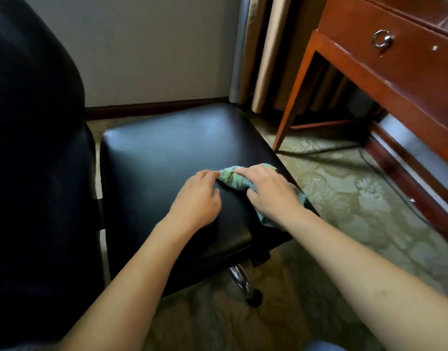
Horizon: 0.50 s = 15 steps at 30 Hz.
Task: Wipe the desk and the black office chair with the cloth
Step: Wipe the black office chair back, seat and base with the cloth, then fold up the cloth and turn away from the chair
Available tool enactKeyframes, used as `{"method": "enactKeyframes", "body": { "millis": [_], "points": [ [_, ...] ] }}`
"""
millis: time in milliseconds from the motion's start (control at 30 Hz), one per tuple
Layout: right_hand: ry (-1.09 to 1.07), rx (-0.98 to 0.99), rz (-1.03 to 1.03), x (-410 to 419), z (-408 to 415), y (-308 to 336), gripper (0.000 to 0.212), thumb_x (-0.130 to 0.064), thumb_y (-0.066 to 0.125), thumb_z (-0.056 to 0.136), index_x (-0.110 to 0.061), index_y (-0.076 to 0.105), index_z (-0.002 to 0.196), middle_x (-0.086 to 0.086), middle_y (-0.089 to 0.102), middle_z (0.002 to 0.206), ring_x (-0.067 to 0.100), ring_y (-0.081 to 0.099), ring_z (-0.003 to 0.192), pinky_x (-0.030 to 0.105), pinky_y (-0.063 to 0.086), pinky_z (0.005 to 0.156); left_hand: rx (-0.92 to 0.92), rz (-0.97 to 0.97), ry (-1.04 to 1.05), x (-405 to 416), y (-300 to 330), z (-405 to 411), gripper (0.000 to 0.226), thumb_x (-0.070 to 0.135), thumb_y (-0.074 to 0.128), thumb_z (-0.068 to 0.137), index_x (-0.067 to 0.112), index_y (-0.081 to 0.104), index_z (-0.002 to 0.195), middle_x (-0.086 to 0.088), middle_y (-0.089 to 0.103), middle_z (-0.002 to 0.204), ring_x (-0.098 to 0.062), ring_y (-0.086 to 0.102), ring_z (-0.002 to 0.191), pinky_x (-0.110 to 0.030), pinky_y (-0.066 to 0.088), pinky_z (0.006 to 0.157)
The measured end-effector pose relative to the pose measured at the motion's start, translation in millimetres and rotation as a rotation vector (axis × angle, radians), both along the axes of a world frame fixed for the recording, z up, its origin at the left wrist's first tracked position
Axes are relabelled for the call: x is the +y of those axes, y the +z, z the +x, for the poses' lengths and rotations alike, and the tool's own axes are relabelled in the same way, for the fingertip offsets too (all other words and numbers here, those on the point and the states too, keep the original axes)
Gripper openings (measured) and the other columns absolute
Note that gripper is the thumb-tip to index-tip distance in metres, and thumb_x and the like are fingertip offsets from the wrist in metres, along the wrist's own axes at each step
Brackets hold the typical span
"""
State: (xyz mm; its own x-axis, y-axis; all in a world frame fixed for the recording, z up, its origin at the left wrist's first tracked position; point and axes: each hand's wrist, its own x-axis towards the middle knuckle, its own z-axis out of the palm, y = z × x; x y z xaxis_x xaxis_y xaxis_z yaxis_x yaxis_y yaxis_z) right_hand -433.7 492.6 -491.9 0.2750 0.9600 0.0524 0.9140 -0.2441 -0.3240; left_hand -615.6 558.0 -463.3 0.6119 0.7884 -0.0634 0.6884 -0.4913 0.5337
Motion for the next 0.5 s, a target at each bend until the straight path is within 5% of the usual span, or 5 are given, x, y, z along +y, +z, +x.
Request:
{"method": "enactKeyframes", "body": {
  "millis": [333, 500],
  "points": [
    [-0.061, 0.334, -0.319, -53, -10, 187, 0.057, -0.013, 0.049, 0.094, -0.04, 0.047, 0.144, -0.001, 0.054, 0.135, 0.02, 0.051, 0.123, 0.038, 0.046, 0.101, 0.042, -0.394, 0.105, -60, 178, 5, 0.056, 0.02, 0.042, 0.1, 0.022, 0.029, 0.154, -0.002, 0.029, 0.159, -0.023, 0.036, 0.141, -0.039, 0.036, 0.112],
    [-0.167, 0.538, -0.317, -102, -5, 325, 0.054, -0.015, 0.053, 0.094, -0.043, 0.049, 0.14, -0.006, 0.059, 0.13, 0.014, 0.06, 0.104, 0.026, 0.043, 0.081, 0.016, -0.525, 0.161, -97, 313, 8, 0.064, 0.028, 0.046, 0.099, 0.032, 0.016, 0.156, 0.001, 0.024, 0.161, -0.024, 0.049, 0.131, -0.038, 0.046, 0.102]
  ]
}}
